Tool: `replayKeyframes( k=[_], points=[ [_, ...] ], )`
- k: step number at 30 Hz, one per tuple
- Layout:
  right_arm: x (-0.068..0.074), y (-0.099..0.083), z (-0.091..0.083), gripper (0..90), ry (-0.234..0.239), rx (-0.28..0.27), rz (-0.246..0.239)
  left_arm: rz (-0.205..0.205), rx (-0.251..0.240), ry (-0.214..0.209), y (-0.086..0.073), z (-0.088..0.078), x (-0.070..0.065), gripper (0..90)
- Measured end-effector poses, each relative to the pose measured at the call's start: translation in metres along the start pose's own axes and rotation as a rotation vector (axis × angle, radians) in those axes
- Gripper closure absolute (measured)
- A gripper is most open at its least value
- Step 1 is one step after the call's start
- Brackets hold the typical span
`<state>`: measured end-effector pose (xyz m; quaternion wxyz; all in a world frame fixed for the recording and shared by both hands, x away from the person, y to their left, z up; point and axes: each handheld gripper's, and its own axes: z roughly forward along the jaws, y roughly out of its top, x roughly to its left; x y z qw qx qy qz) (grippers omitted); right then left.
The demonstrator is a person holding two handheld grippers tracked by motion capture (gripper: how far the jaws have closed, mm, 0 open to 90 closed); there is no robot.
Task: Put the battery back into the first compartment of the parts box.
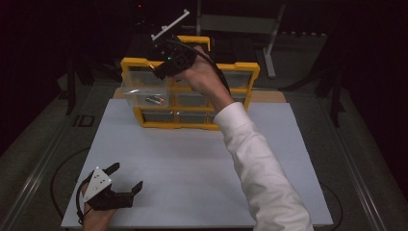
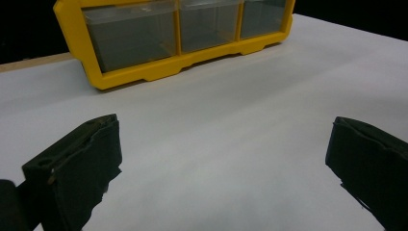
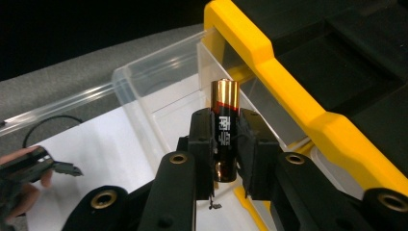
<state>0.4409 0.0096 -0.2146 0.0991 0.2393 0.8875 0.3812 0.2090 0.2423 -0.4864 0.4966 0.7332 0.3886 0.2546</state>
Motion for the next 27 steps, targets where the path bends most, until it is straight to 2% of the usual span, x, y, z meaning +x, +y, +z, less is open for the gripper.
replayKeyframes(
  k=[4, 7, 10, 14, 17, 27],
  points=[
    [-0.002, 0.001, 0.009, 75.5, -0.004, 0.008, 0.017, -0.006, -0.002, 0.001, 0.0, -0.001, 0.001, 0.0],
    [-0.006, 0.001, 0.012, 39.1, -0.013, -0.02, 0.047, -0.006, -0.003, 0.001, 0.0, -0.001, 0.001, 0.0],
    [-0.009, -0.002, 0.01, 27.9, -0.037, -0.022, 0.063, -0.006, -0.003, 0.001, 0.0, -0.001, 0.001, 0.0],
    [-0.01, -0.01, 0.003, 22.8, -0.047, -0.018, 0.053, -0.004, -0.003, 0.002, 0.0, -0.001, 0.001, 0.0],
    [-0.01, -0.02, -0.003, 16.4, -0.072, -0.004, 0.042, -0.001, -0.003, 0.002, 0.0, 0.0, 0.001, 0.0],
    [-0.015, -0.068, -0.017, 14.2, -0.076, 0.018, 0.032, 0.0, 0.002, 0.0, 0.0, 0.001, -0.001, 0.0]
  ],
)
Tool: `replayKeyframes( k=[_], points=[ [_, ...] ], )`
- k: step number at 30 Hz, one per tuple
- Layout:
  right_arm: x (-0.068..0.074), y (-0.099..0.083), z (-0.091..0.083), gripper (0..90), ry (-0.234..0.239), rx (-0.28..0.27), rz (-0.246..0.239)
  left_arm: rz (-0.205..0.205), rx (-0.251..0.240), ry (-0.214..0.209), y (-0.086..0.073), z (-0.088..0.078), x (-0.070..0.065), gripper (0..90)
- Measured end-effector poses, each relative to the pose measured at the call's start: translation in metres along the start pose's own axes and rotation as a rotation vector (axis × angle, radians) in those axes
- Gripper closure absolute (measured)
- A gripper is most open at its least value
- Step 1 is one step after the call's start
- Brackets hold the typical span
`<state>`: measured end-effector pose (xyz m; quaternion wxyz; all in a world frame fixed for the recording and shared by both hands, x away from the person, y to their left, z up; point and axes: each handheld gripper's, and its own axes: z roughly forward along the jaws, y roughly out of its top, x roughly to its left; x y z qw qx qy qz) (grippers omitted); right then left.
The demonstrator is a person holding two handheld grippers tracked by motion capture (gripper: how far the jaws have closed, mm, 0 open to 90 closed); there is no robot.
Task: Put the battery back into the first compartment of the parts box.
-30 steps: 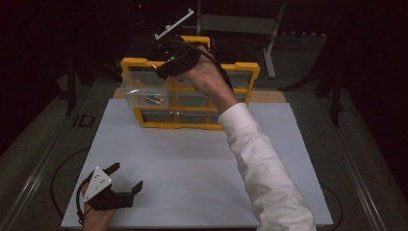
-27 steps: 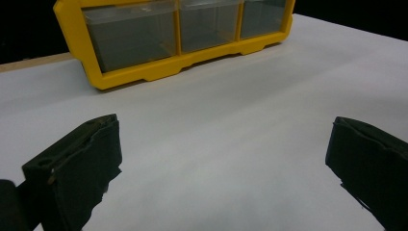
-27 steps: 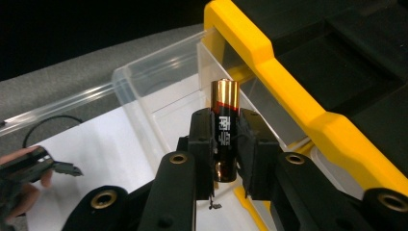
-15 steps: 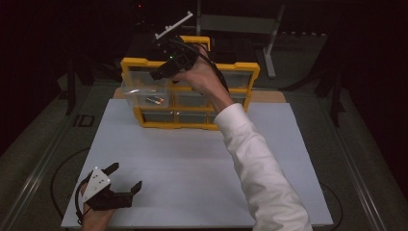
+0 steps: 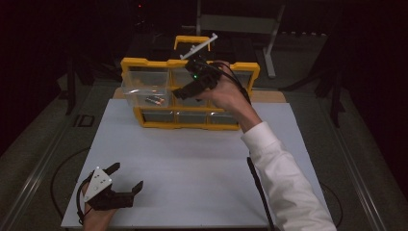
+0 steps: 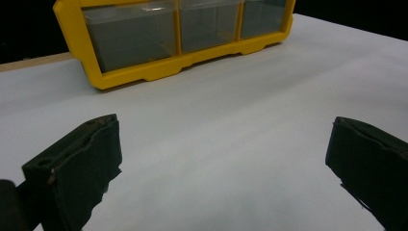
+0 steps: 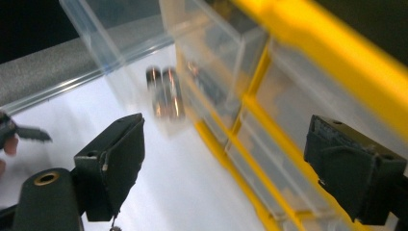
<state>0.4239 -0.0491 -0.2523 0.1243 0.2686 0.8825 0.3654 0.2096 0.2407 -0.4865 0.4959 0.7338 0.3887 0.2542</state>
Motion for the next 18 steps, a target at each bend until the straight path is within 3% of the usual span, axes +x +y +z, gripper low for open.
replayKeyframes(
  k=[2, 9, 14, 18],
  points=[
    [0.001, -0.022, 0.001, 14.2, -0.045, 0.014, -0.02, 0.0, -0.003, 0.001, 0.0, 0.0, 0.0, 0.0],
    [0.004, -0.075, 0.003, 13.8, -0.017, 0.026, -0.037, 0.0, -0.001, -0.001, 0.0, 0.001, -0.001, 0.0],
    [0.006, -0.116, 0.006, 13.8, -0.025, 0.013, 0.0, -0.003, -0.002, 0.0, 0.0, 0.002, 0.0, 0.0],
    [0.007, -0.147, 0.006, 13.8, -0.032, -0.043, 0.049, -0.004, -0.003, 0.001, 0.001, 0.002, 0.001, 0.0]
  ],
)
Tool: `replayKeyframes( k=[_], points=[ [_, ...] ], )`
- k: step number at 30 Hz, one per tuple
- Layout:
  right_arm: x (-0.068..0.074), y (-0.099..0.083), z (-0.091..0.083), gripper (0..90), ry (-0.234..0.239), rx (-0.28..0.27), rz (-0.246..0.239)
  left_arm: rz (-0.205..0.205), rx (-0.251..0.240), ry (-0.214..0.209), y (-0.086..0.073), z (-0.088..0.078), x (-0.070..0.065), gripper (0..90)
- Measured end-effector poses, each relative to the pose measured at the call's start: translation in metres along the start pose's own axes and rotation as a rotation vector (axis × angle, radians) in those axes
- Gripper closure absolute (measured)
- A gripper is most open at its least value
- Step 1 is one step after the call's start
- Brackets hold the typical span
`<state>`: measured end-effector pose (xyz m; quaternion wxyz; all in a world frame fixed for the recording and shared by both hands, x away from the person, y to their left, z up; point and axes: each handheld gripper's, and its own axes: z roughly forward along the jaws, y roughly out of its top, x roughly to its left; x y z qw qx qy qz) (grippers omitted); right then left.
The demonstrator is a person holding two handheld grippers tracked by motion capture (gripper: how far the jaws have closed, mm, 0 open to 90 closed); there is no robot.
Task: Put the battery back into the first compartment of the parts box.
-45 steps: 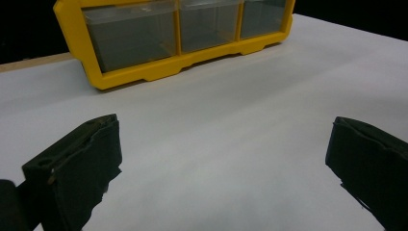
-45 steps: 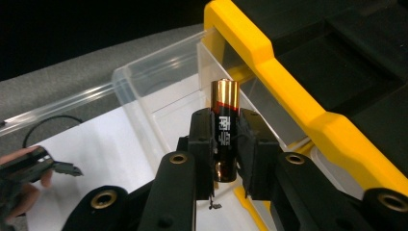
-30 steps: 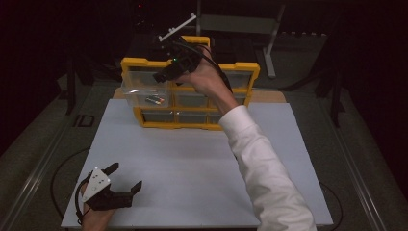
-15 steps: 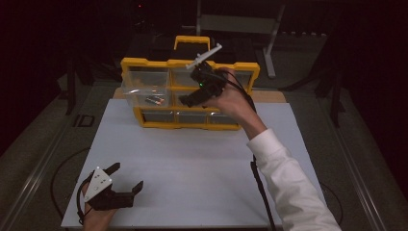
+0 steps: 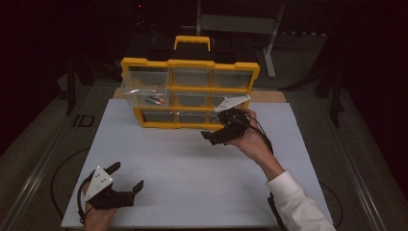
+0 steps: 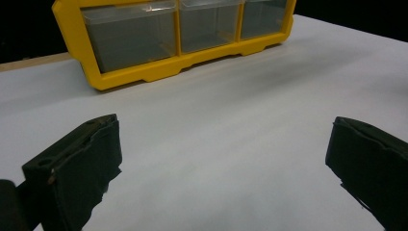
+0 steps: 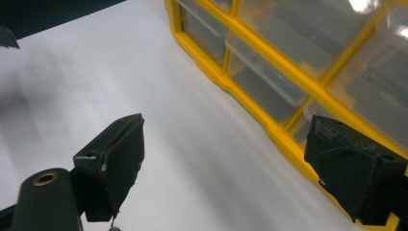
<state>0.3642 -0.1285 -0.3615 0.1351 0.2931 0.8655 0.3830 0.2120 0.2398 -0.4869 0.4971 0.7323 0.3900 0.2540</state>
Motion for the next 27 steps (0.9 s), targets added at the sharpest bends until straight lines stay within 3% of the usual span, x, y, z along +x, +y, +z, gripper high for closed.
replayKeyframes(
  k=[4, 8, 14, 19, 24, 25, 27],
  points=[
    [0.0, -0.031, 0.001, 14.0, 0.003, -0.037, 0.041, -0.004, -0.004, 0.001, 0.0, 0.0, 0.001, 0.0],
    [0.004, -0.062, 0.003, 14.0, -0.012, -0.025, 0.035, -0.017, -0.01, -0.003, 0.001, 0.001, 0.003, 0.0],
    [0.006, -0.11, -0.003, 13.9, 0.009, -0.07, 0.076, -0.036, -0.026, -0.011, 0.001, 0.003, 0.008, 0.0],
    [0.01, -0.15, -0.011, 13.3, -0.034, -0.108, 0.091, -0.059, -0.048, -0.021, 0.002, 0.004, 0.012, 0.0],
    [0.013, -0.176, -0.018, 13.5, -0.092, -0.139, 0.096, -0.06, -0.065, -0.026, 0.004, 0.003, 0.015, 0.0],
    [0.013, -0.188, -0.024, 13.9, -0.085, -0.182, 0.12, -0.057, -0.065, -0.025, 0.005, 0.003, 0.015, 0.0],
    [0.012, -0.197, -0.029, 14.0, -0.097, -0.21, 0.119, -0.051, -0.067, -0.02, 0.005, 0.003, 0.015, 0.0]
  ],
)
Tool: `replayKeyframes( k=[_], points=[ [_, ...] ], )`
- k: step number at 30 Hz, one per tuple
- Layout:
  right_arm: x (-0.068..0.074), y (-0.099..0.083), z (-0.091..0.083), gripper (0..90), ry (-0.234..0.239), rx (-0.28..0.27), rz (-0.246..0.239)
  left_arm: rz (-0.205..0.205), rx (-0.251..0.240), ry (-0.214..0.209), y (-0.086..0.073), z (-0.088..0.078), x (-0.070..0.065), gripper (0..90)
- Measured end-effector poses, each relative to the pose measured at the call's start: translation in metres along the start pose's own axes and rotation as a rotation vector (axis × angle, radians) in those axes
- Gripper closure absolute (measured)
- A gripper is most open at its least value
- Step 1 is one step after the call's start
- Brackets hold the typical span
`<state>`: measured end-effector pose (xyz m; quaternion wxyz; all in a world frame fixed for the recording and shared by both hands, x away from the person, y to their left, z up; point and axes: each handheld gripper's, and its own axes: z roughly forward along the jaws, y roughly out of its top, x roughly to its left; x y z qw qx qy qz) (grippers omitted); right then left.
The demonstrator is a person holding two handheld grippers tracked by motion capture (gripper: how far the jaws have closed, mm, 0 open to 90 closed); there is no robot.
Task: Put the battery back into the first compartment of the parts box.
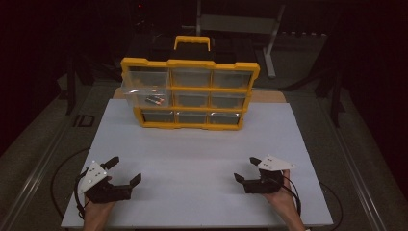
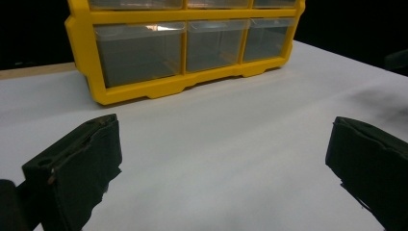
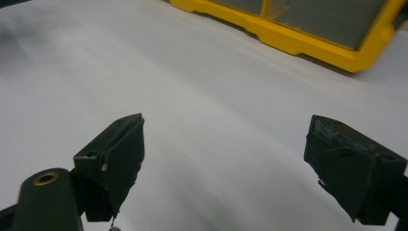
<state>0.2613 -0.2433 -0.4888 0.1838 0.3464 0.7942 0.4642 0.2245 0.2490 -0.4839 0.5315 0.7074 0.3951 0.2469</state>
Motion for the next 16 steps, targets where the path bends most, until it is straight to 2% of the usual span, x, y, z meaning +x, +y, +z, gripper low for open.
replayKeyframes(
  k=[6, 12, 14, 16],
  points=[
    [-0.004, -0.014, -0.023, 13.8, -0.007, -0.135, -0.005, 0.029, -0.002, 0.008, 0.0, 0.0, -0.002, 0.0],
    [-0.002, -0.017, -0.027, 12.3, -0.038, -0.148, -0.021, 0.055, 0.007, 0.015, -0.001, -0.001, -0.006, 0.0],
    [-0.003, -0.017, -0.027, 12.3, -0.036, -0.151, -0.017, 0.06, 0.007, 0.015, -0.001, -0.001, -0.006, 0.0],
    [-0.004, -0.018, -0.028, 12.3, -0.038, -0.163, 0.009, 0.063, 0.015, 0.01, -0.001, 0.001, -0.007, 0.0]
  ],
)
